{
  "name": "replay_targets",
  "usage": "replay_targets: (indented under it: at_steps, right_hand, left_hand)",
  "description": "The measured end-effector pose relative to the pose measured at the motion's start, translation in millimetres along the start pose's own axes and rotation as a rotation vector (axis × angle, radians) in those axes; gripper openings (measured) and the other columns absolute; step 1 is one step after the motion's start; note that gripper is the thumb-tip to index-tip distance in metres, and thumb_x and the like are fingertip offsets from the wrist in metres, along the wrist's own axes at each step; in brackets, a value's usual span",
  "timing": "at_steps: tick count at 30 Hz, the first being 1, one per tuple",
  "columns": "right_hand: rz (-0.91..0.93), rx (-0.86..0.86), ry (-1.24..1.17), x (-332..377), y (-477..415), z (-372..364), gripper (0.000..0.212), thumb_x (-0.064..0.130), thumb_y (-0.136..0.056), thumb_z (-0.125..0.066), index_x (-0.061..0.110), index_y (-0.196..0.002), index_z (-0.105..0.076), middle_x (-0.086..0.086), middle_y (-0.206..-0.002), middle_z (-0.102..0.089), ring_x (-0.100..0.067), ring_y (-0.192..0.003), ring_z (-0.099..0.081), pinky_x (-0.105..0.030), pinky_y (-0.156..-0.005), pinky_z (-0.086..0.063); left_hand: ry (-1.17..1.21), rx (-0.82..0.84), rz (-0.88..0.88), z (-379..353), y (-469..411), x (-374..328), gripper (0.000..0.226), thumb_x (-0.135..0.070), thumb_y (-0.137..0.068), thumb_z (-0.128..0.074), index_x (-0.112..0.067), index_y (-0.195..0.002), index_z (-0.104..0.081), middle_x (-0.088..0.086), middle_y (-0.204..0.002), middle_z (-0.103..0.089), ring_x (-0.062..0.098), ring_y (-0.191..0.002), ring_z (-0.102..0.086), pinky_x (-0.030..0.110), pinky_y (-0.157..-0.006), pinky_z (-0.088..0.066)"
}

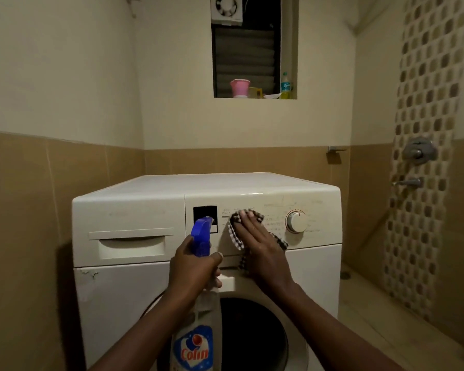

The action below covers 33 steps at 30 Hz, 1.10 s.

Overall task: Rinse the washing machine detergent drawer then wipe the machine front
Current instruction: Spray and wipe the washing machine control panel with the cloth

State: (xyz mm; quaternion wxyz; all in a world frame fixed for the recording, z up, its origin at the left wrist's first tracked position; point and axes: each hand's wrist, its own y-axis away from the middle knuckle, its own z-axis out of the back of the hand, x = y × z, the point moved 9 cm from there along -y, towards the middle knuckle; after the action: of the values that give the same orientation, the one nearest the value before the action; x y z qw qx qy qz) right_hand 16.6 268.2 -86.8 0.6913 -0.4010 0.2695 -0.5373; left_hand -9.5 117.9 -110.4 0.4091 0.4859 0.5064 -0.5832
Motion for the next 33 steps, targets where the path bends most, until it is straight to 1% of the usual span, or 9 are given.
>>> replay_targets:
  at_steps: [4,6,9,12,15,17,21,27,33]
  right_hand:
    - [-0.184,-0.214,-0.144,-39,22,47,0.067,-0.002,-0.076,-0.062,0.02,-0.138,-0.049,0.0,-0.141,-0.05,-0.011,-0.133,-0.039,-0.044,-0.106,-0.044]
    - [-0.277,-0.386,-0.154,-67,38,86,0.059,-0.002,-0.075,-0.053,0.013,-0.131,-0.056,-0.003,-0.134,-0.056,-0.019,-0.129,-0.048,-0.046,-0.107,-0.043]
    - [-0.34,-0.524,-0.1,-101,42,134,0.061,-0.003,-0.068,-0.042,0.005,-0.125,-0.061,0.002,-0.13,-0.055,-0.023,-0.128,-0.05,-0.023,-0.112,-0.033]
    - [-0.369,-0.544,-0.083,-119,39,158,0.06,-0.008,-0.068,-0.041,0.001,-0.123,-0.062,-0.001,-0.128,-0.057,-0.025,-0.128,-0.05,-0.016,-0.111,-0.03]
    - [-0.371,-0.55,-0.059,-131,41,168,0.062,-0.006,-0.066,-0.039,0.002,-0.123,-0.062,-0.008,-0.13,-0.059,-0.025,-0.127,-0.052,-0.032,-0.112,-0.036]
    - [-0.389,-0.551,-0.062,-139,45,175,0.063,-0.004,-0.067,-0.038,0.004,-0.125,-0.061,-0.002,-0.13,-0.057,-0.022,-0.128,-0.05,-0.042,-0.111,-0.038]
    - [-0.438,-0.544,-0.065,-155,56,184,0.064,-0.001,-0.069,-0.037,0.006,-0.128,-0.058,-0.006,-0.134,-0.055,-0.025,-0.129,-0.049,-0.05,-0.108,-0.04]
    - [-0.461,-0.566,-0.104,-172,59,202,0.062,0.001,-0.072,-0.036,0.005,-0.131,-0.055,-0.013,-0.135,-0.056,-0.024,-0.128,-0.05,-0.048,-0.106,-0.043]
    - [-0.482,-0.616,-0.109,-175,51,206,0.059,0.0,-0.073,-0.036,0.002,-0.129,-0.057,-0.014,-0.134,-0.057,-0.016,-0.124,-0.049,-0.035,-0.108,-0.04]
  left_hand:
    - [0.008,0.064,-0.002,-26,-5,-7,0.033,0.002,-0.081,-0.067,-0.011,-0.108,-0.055,0.017,-0.069,-0.063,0.026,-0.052,-0.062,0.04,-0.061,-0.056]
    - [0.008,0.114,-0.003,-46,-7,-12,0.033,0.002,-0.082,-0.068,-0.011,-0.109,-0.056,0.017,-0.071,-0.064,0.025,-0.054,-0.062,0.038,-0.06,-0.056]
    - [-0.018,0.164,-0.05,-76,-10,-25,0.032,-0.001,-0.083,-0.069,-0.012,-0.109,-0.055,0.016,-0.076,-0.066,0.025,-0.058,-0.065,0.042,-0.064,-0.06]
    - [-0.019,0.207,-0.065,-107,-11,-33,0.027,-0.001,-0.083,-0.068,-0.01,-0.105,-0.056,0.015,-0.075,-0.065,0.023,-0.058,-0.064,0.045,-0.067,-0.06]
    - [-0.047,0.259,-0.094,-134,-6,-42,0.025,-0.004,-0.084,-0.07,-0.013,-0.103,-0.057,0.014,-0.077,-0.066,0.02,-0.057,-0.064,0.033,-0.056,-0.059]
    - [-0.063,0.288,-0.109,-152,-2,-47,0.025,-0.009,-0.083,-0.072,-0.018,-0.101,-0.056,0.013,-0.079,-0.067,0.019,-0.055,-0.063,0.027,-0.052,-0.056]
    - [-0.038,0.346,-0.062,-185,6,-45,0.024,-0.01,-0.085,-0.072,-0.012,-0.102,-0.056,0.013,-0.077,-0.065,0.019,-0.053,-0.062,0.024,-0.047,-0.053]
    - [-0.063,0.415,-0.027,-216,17,-34,0.03,-0.016,-0.083,-0.075,-0.009,-0.106,-0.056,0.011,-0.074,-0.066,0.018,-0.051,-0.062,0.027,-0.05,-0.053]
    - [-0.121,0.371,0.034,-201,18,-4,0.028,-0.012,-0.083,-0.073,-0.009,-0.105,-0.056,0.013,-0.075,-0.066,0.02,-0.053,-0.063,0.031,-0.053,-0.055]
